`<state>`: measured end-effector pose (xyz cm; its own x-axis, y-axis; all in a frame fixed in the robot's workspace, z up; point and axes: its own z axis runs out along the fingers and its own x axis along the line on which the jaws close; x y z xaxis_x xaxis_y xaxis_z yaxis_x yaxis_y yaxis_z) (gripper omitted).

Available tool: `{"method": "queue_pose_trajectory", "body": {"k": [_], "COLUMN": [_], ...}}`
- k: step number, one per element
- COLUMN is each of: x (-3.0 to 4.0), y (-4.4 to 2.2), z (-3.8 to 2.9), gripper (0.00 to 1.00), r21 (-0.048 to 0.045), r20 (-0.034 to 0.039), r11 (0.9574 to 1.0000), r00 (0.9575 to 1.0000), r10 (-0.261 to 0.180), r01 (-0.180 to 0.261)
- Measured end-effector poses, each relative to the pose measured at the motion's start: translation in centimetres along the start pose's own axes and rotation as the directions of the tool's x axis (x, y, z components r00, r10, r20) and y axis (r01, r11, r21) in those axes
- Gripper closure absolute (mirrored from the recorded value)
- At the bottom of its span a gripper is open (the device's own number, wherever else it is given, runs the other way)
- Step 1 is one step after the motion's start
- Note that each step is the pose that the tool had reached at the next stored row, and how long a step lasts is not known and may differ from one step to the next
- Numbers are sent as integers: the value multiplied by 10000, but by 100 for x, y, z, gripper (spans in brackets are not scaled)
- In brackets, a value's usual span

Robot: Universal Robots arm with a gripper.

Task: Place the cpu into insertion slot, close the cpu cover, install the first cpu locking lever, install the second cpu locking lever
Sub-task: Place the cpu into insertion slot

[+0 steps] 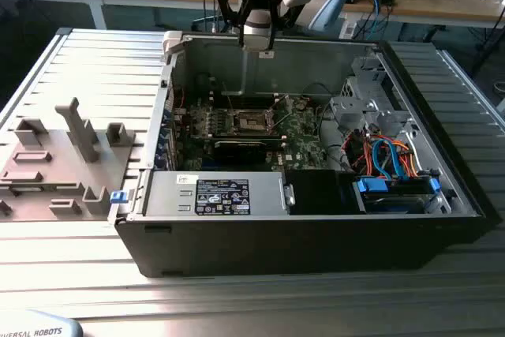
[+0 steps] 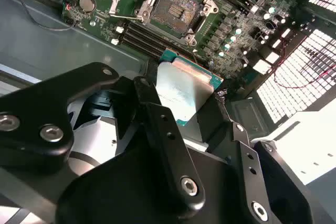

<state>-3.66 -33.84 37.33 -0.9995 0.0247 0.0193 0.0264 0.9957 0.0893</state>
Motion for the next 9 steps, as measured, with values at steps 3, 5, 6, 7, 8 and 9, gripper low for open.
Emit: {"method": "queue_pose_trajectory", "body": {"k": [3, 5, 6, 7, 8, 9], "x": [1, 1, 1, 1, 1, 1], "y": [0, 0, 0, 0, 0, -1], "z": [3, 4, 4, 6, 8, 9], "gripper": [46, 46, 46, 46, 46, 46], "r21": [1, 4, 5, 5, 5, 6], "r20": [0, -1, 0, 0, 0, 0], "r11": [10000, 10000, 10000, 10000, 10000, 10000], "r00": [10000, 10000, 10000, 10000, 10000, 10000], "r10": [1, 0, 0, 0, 0, 0], "r01": [-1, 0, 0, 0, 0, 0]}}
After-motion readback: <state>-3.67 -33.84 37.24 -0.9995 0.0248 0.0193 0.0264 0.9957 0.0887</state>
